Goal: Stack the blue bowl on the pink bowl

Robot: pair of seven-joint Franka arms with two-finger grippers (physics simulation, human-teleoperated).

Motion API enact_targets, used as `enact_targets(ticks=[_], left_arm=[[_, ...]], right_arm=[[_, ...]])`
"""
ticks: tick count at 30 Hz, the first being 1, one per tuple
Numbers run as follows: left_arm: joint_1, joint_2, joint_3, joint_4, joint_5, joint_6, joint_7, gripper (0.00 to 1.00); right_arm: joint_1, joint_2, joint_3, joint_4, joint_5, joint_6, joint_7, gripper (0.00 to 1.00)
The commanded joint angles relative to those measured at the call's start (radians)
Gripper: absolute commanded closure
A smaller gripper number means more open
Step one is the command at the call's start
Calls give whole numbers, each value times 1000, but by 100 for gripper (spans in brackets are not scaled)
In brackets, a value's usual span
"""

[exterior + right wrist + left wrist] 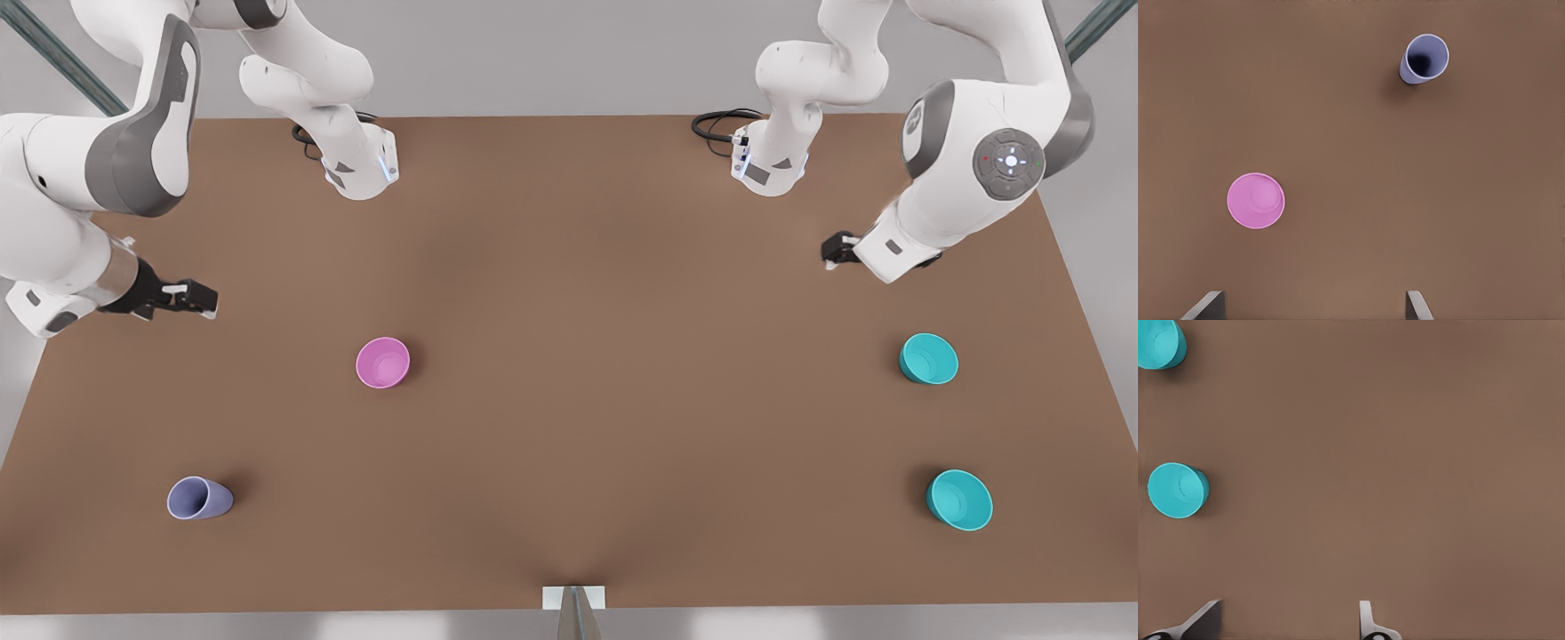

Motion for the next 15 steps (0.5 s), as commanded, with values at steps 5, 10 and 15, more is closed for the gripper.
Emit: enact_targets(ticks=[5, 10, 15], left_arm=[[-33, 16, 1, 3, 18, 24, -31, 0], [-33, 36, 1, 3, 18, 16, -31, 0], [-33, 41, 1, 3, 18, -4, -33, 0]], right_arm=[[13, 166, 32, 33, 6, 52, -128, 0], [21, 358, 44, -174, 41, 376, -46, 0], [23, 266, 45, -418, 95, 600, -44, 0]])
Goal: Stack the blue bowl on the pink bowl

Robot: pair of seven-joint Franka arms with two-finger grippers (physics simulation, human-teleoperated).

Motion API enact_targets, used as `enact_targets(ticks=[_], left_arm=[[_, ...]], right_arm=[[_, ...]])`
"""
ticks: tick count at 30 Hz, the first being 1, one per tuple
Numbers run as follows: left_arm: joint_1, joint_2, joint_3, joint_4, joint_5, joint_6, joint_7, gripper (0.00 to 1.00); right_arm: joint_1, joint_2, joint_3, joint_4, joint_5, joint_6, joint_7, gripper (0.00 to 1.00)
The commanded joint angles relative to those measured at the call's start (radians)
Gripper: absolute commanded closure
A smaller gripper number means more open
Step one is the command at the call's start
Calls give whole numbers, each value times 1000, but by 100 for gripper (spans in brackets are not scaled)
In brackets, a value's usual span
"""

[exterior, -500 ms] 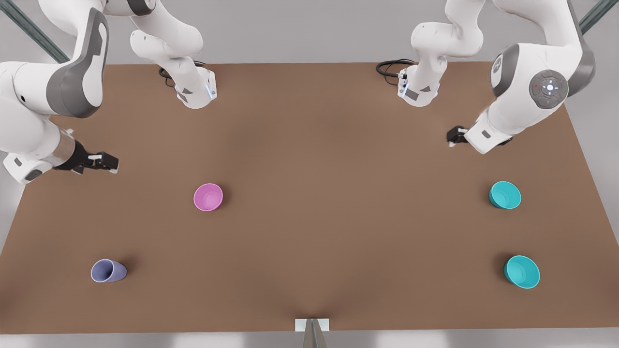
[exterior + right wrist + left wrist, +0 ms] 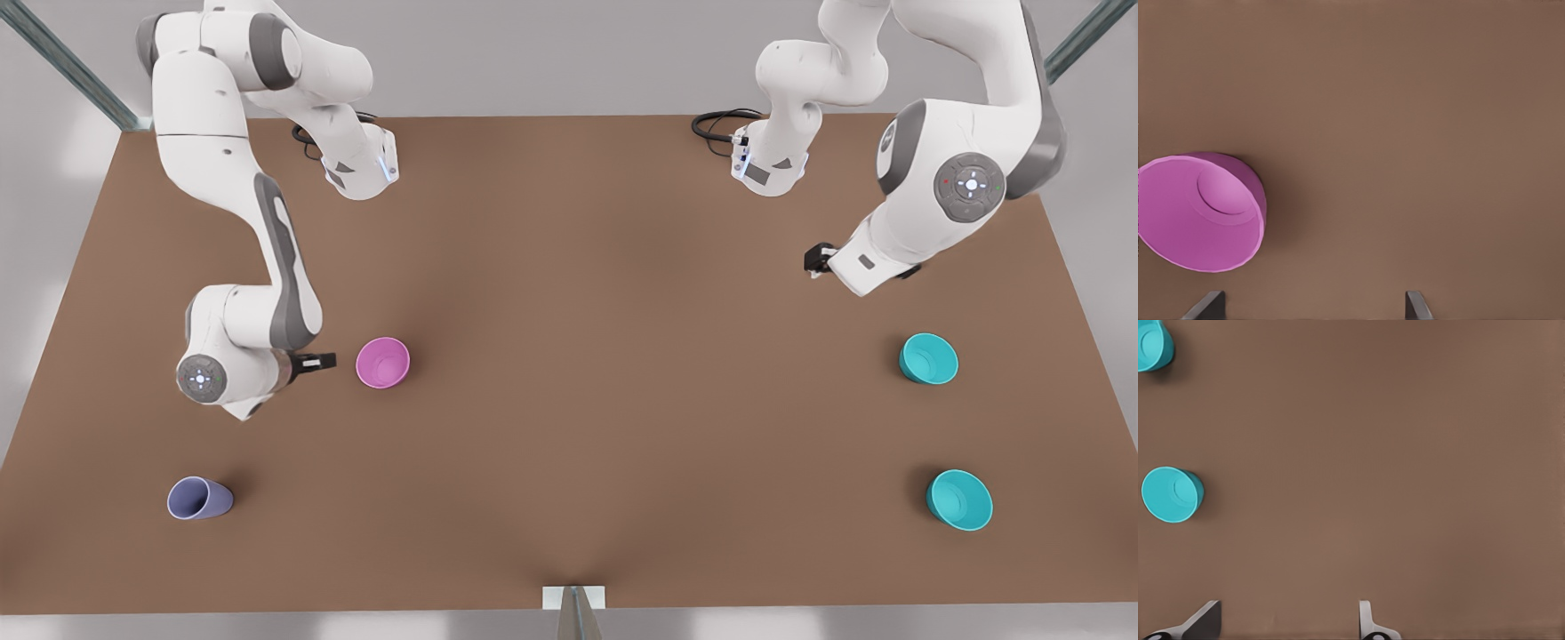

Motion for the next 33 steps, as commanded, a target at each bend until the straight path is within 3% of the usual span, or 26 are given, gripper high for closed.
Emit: enact_targets(ticks=[1, 13, 20, 21, 23, 24, 25, 30, 33], left_arm=[[45, 4, 0, 0, 1, -8, -15, 0], [57, 61, 1, 7, 2, -4, -17, 0], [68, 122, 1, 112, 4, -4, -15, 0], [72, 133, 1, 112, -1, -11, -13, 0], [74, 154, 1, 112, 1, -17, -17, 0], [74, 153, 1, 114, -1, -51, -17, 0], [74, 153, 1, 114, -1, -54, -15, 0], [72, 153, 1, 114, -1, -56, -15, 0], [71, 153, 1, 114, -1, -53, -15, 0]], right_arm=[[5, -2, 1, -20, 57, 221, -11, 0], [9, 69, 56, -98, 215, 238, -14, 0], [8, 136, 57, -97, 216, 292, -17, 0], [8, 146, 57, -98, 216, 295, -17, 13], [8, 153, 57, -97, 227, 297, -17, 60], [8, 155, 57, -97, 232, 297, -17, 75], [8, 155, 57, -94, 232, 297, -17, 79], [8, 141, 62, -55, 236, 274, -14, 79], [9, 143, 132, 66, 288, 245, 33, 79]])
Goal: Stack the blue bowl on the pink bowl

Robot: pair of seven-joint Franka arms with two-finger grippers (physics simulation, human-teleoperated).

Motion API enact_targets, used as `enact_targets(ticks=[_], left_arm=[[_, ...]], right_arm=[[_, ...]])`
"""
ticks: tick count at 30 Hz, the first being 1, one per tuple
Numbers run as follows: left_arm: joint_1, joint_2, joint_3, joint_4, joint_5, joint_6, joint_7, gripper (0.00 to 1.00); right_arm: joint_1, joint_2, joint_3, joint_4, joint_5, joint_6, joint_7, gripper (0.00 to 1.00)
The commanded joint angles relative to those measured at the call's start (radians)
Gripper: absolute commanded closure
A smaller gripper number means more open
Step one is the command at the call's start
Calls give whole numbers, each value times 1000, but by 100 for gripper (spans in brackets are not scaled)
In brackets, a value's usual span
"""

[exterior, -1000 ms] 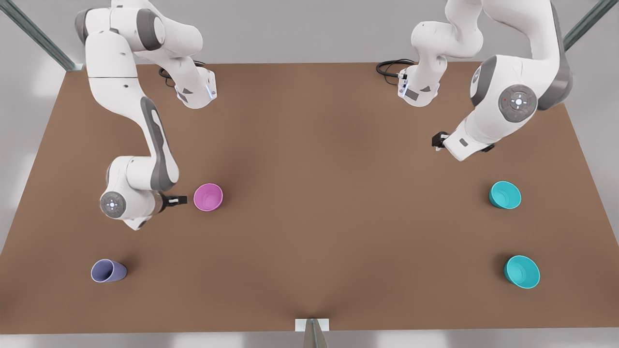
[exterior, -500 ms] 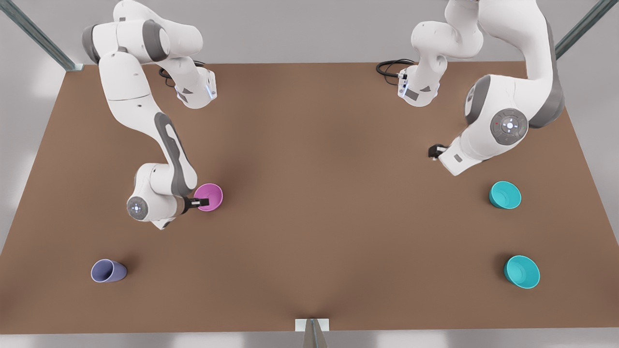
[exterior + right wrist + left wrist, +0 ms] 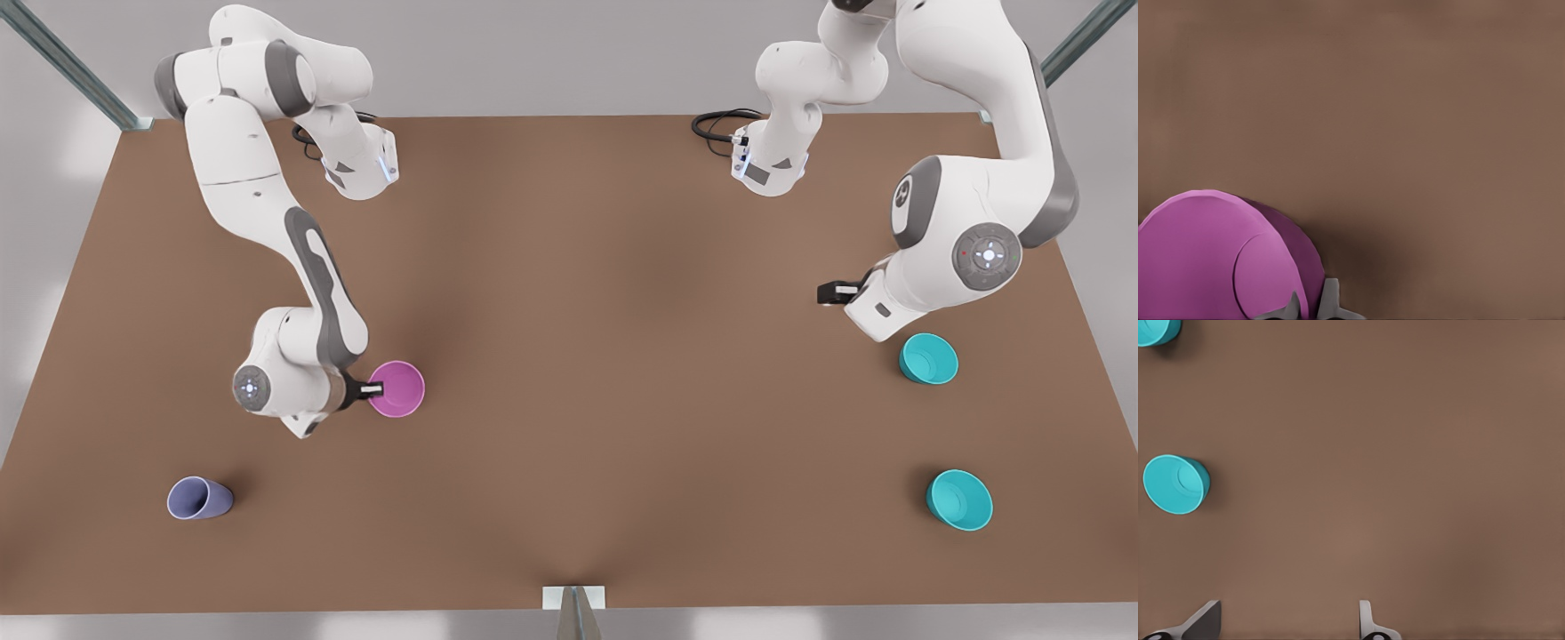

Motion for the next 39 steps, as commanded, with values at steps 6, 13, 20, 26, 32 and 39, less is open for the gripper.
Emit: enact_targets(ticks=[6, 13, 20, 26, 32, 39], left_arm=[[0, -1, 0, 0, 2, -7, -1, 0], [2, 1, 0, 0, 2, -10, -1, 0], [-7, 21, -2, 0, 0, -41, -22, 0], [298, 209, 9, -3, -78, 267, 477, 0], [537, 430, 123, -6, -239, 559, 1119, 0], [549, 519, 166, -7, -271, 631, 1130, 0]], right_arm=[[387, 180, 40, 420, -22, 13, 810, 79], [532, 343, 37, 476, -83, 237, 1008, 79], [529, 369, 35, 493, -82, 266, 1005, 0], [323, 177, -24, 475, -92, -55, 558, 0], [-114, -120, -153, 409, -203, -555, -210, 0], [-64, -452, -141, 229, -313, -622, -9, 0]])
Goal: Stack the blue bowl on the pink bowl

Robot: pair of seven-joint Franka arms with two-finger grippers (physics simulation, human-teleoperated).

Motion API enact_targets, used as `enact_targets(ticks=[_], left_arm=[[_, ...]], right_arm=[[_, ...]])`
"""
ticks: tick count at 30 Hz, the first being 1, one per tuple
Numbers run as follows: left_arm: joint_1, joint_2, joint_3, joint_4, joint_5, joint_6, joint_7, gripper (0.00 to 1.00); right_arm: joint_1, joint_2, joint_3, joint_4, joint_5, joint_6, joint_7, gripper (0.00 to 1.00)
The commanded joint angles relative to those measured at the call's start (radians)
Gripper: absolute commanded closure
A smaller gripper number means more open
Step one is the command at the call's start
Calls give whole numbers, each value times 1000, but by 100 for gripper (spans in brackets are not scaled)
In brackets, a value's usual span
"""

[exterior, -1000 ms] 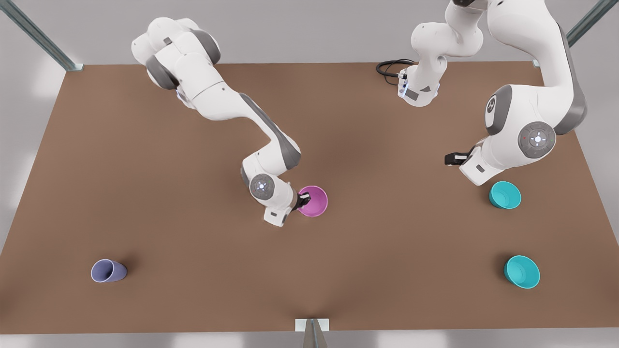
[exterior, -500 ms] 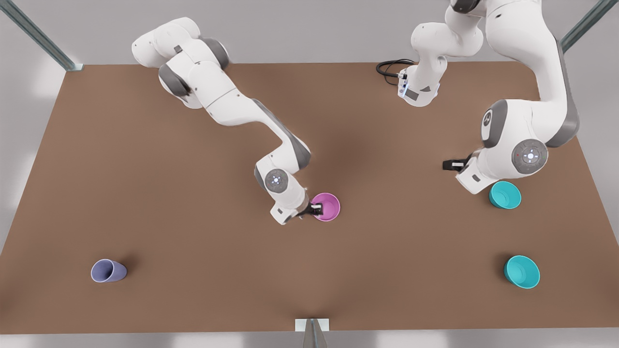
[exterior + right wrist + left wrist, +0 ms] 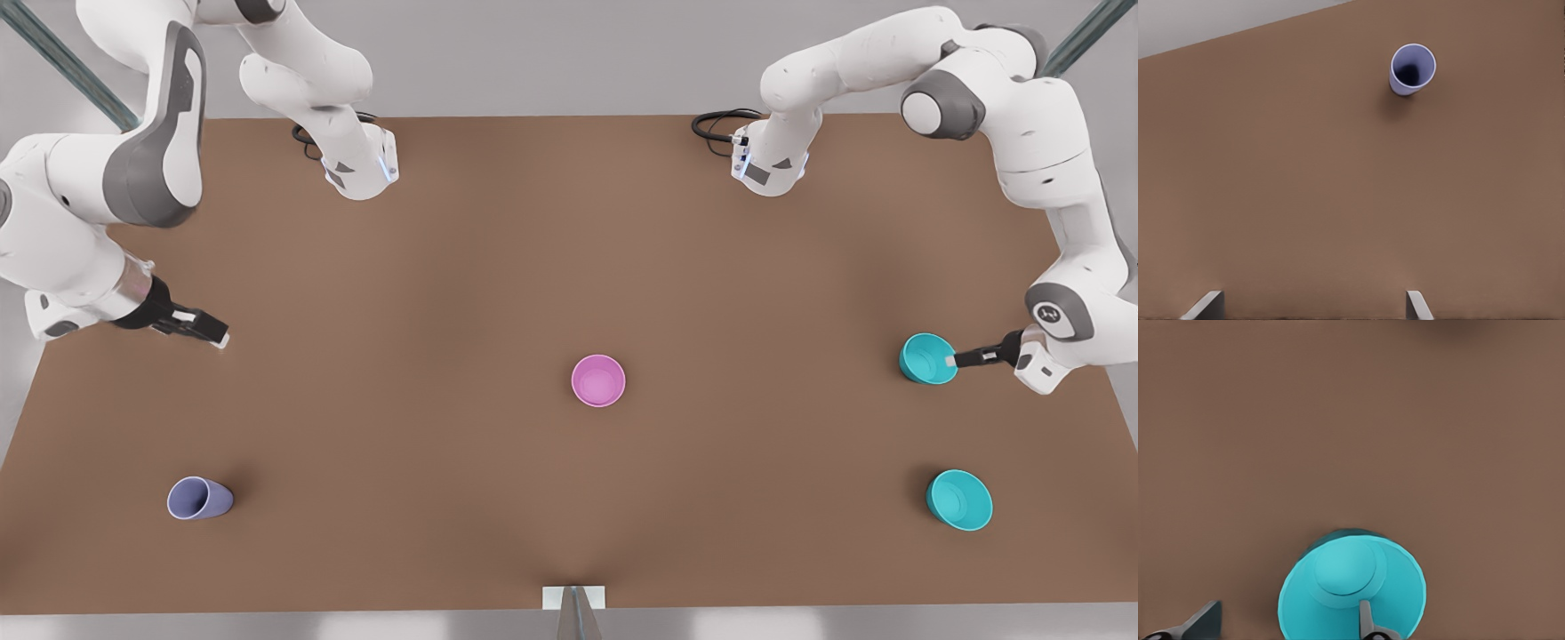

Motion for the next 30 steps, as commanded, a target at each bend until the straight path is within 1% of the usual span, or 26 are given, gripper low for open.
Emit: enact_targets(ticks=[1, 4, 5, 7, 8, 9, 10, 13, 15, 16, 18, 20, 21, 22, 24, 25, 26, 27, 28, 30], left_arm=[[3, 17, 4, -2, -22, 100, 554, 0], [3, 60, 4, -7, -22, 100, 557, 0], [3, 65, 4, -13, -22, 99, 556, 5], [3, 65, 4, -18, -22, 97, 556, 29], [3, 65, 4, -18, -22, 97, 556, 50], [1, 65, 4, -18, -22, 91, 554, 77], [1, 65, 4, -18, -22, 88, 554, 79], [1, 57, 2, -18, -22, 85, 551, 79], [-25, 23, 0, -18, -22, 30, 501, 79], [-68, -29, 2, -18, -22, -24, 415, 79], [-189, -156, 4, -16, -18, -99, 203, 79], [-354, -236, 2, -15, -13, -115, -60, 79], [-509, -264, 2, -12, 21, -115, -354, 79], [-645, -264, -4, -12, 56, -127, -561, 79], [-777, -238, -44, -8, 51, -161, -785, 79], [-780, -201, -102, 24, 51, -170, -868, 79], [-792, -144, -147, 103, 51, -230, -961, 79], [-855, -58, -164, 226, 53, -299, -1112, 79], [-895, 8, -164, 310, 53, -325, -1202, 79], [-904, 87, -167, 404, 4, -323, -1239, 79]], right_arm=[[3, -5, 1, -3, -22, -112, -332, 0], [3, 1, 1, -3, -19, -114, -333, 0], [3, 1, 3, -3, -17, -114, -335, 0], [3, 8, 3, -3, -17, -115, -335, 0], [3, 8, 3, -3, -17, -115, -337, 0], [3, 8, 3, -3, -17, -115, -338, 0], [3, 8, 3, -3, -17, -115, -341, 0], [3, 14, 1, -3, -8, -117, -349, 0], [3, 14, 1, -3, -8, -118, -350, 0], [3, 14, 1, -3, -8, -118, -350, 0], [3, 14, 1, -3, -8, -118, -350, 0], [3, 14, 1, -3, -9, -118, -350, 0], [3, 14, 1, -3, -9, -118, -350, 0], [3, 14, 1, -3, -8, -118, -350, 0], [3, 17, 1, -3, -8, -118, -350, 0], [3, 17, 1, -3, -8, -118, -350, 0], [3, 17, 1, -3, -8, -118, -350, 0], [3, 17, 1, -3, -8, -120, -350, 0], [3, 17, 1, -5, -8, -120, -350, 0], [3, 17, 1, -3, -8, -120, -350, 0]])
